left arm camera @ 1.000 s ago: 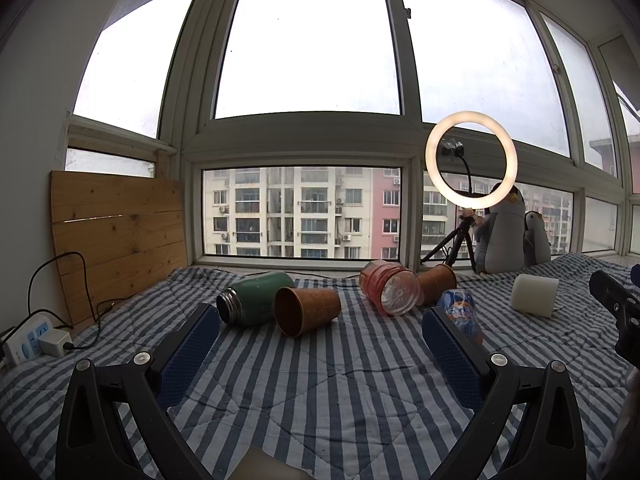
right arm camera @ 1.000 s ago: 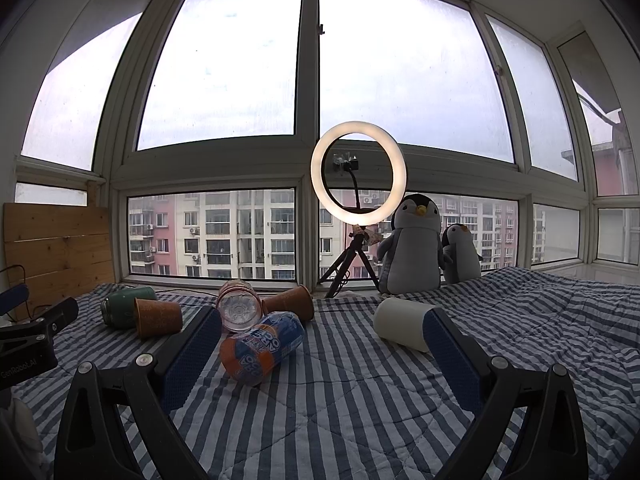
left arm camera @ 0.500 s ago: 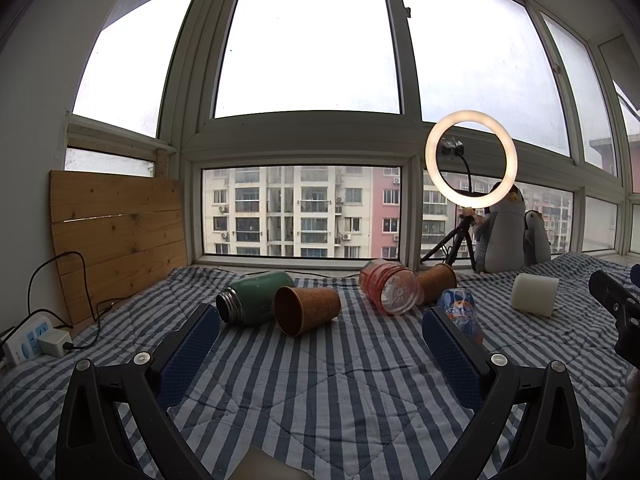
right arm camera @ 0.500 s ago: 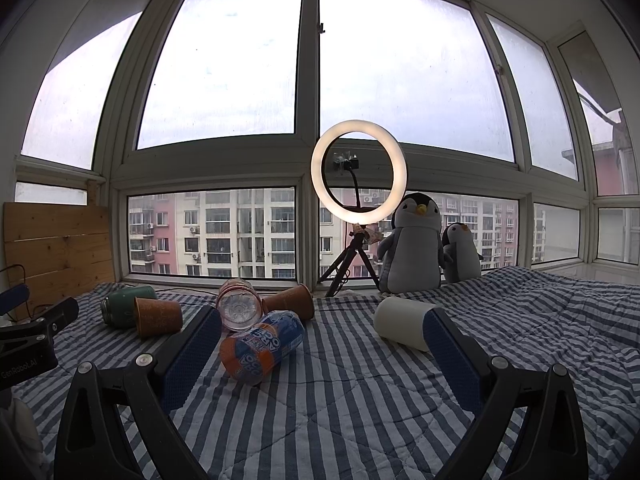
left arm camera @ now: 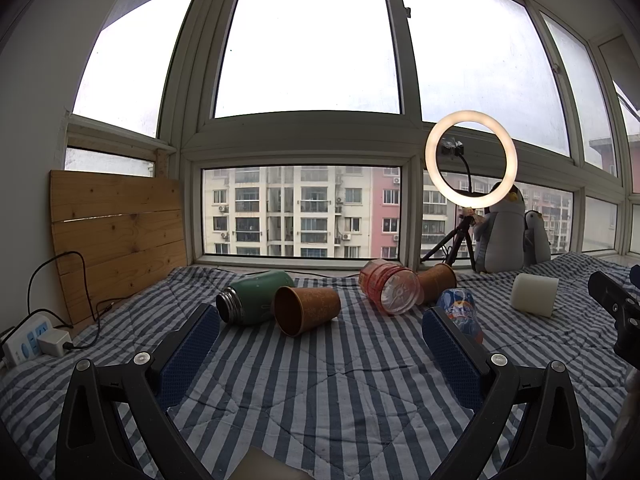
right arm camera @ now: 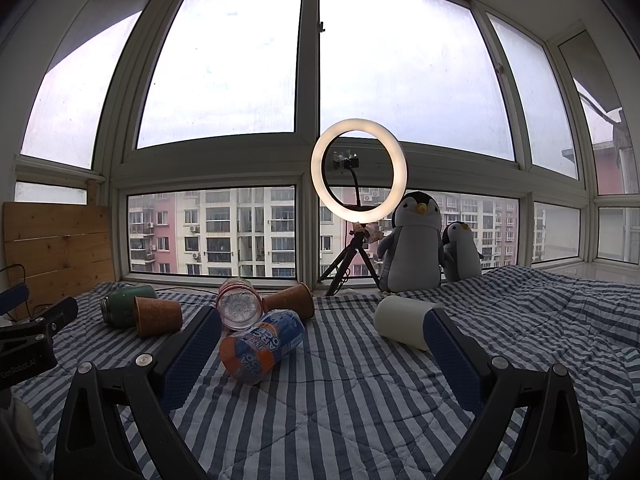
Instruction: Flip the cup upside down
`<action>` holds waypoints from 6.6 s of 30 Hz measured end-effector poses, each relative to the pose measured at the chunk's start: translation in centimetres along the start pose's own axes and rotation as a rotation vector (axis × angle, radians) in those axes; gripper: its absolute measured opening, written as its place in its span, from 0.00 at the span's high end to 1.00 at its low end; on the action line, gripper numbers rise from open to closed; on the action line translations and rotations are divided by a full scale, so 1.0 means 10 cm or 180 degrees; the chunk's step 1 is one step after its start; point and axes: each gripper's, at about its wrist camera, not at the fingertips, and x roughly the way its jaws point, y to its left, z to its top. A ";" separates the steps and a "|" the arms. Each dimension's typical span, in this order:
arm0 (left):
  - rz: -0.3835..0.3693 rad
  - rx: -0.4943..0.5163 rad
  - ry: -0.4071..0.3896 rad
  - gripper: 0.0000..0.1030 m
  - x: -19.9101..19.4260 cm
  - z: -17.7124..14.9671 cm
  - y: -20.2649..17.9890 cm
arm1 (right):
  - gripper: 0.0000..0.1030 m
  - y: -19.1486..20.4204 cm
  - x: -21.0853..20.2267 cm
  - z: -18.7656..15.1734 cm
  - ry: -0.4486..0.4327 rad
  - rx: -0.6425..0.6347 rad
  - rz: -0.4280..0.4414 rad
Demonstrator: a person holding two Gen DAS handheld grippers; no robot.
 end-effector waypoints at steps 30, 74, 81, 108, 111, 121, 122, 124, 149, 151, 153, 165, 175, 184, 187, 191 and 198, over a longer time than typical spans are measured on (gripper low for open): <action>-0.0376 0.0331 0.0721 0.00 0.41 0.03 -0.37 | 0.02 -0.58 0.34 0.03 0.0794 0.0280 0.0212; -0.1210 0.0589 0.2823 0.05 3.66 -0.01 -3.85 | 0.02 -2.16 0.42 -0.18 0.1197 0.0776 0.0381; -0.1246 0.0604 0.2927 0.06 3.32 -0.09 -3.50 | 0.02 -2.15 0.40 -0.17 0.1170 0.0740 0.0336; -0.1682 -0.0096 0.2992 0.07 2.37 0.08 -2.11 | 0.02 -1.65 0.96 0.31 0.1586 0.0439 0.0953; -0.1713 -0.0071 0.2786 0.07 2.13 0.22 -1.87 | 0.02 -1.51 1.17 0.41 0.1743 0.0314 0.1121; -0.1561 -0.0077 0.2463 0.06 1.37 0.11 -0.99 | 0.02 -0.66 1.97 0.27 0.2467 -0.0325 0.1543; -0.1545 -0.0099 0.2470 0.06 1.34 0.06 -0.91 | 0.02 -0.59 2.04 0.25 0.2548 -0.0361 0.1581; -0.1531 -0.0143 0.2495 0.06 1.30 -0.04 -0.79 | 0.02 -0.40 2.15 0.22 0.2686 -0.0530 0.1607; -0.1435 -0.0230 0.2347 0.06 1.20 -0.14 -0.19 | 0.31 0.48 2.60 -0.28 0.3516 -0.2057 0.1232; -0.1432 -0.0237 0.2343 0.06 1.20 -0.15 -0.15 | 0.31 0.47 2.57 -0.27 0.3487 -0.2036 0.1205; -0.1433 -0.0264 0.2330 0.06 1.19 -0.14 -0.10 | 0.31 0.45 2.53 -0.24 0.3432 -0.2001 0.1178; -0.1490 -0.0364 0.2215 0.06 0.91 -0.06 0.19 | 0.31 0.22 1.70 0.19 0.2609 -0.1017 0.1298; -0.1476 -0.0429 0.2156 0.06 0.65 -0.06 0.51 | 0.32 0.79 1.41 0.27 0.1994 -0.0305 0.1693; -0.1418 -0.0460 0.2132 0.06 0.60 -0.11 0.71 | 0.32 1.02 1.58 -0.04 0.2080 -0.0113 0.1758; -0.1403 -0.0482 0.2125 0.06 0.61 -0.13 0.73 | 0.31 1.00 1.55 -0.07 0.2023 -0.0127 0.1778; -0.1407 -0.0533 0.2097 0.06 0.61 -0.13 0.69 | 0.31 1.01 1.48 -0.05 0.1953 -0.0234 0.1810; -0.1333 -0.0441 0.1892 0.06 0.52 -0.05 0.51 | 0.27 0.78 1.15 0.17 0.1577 -0.0076 0.1705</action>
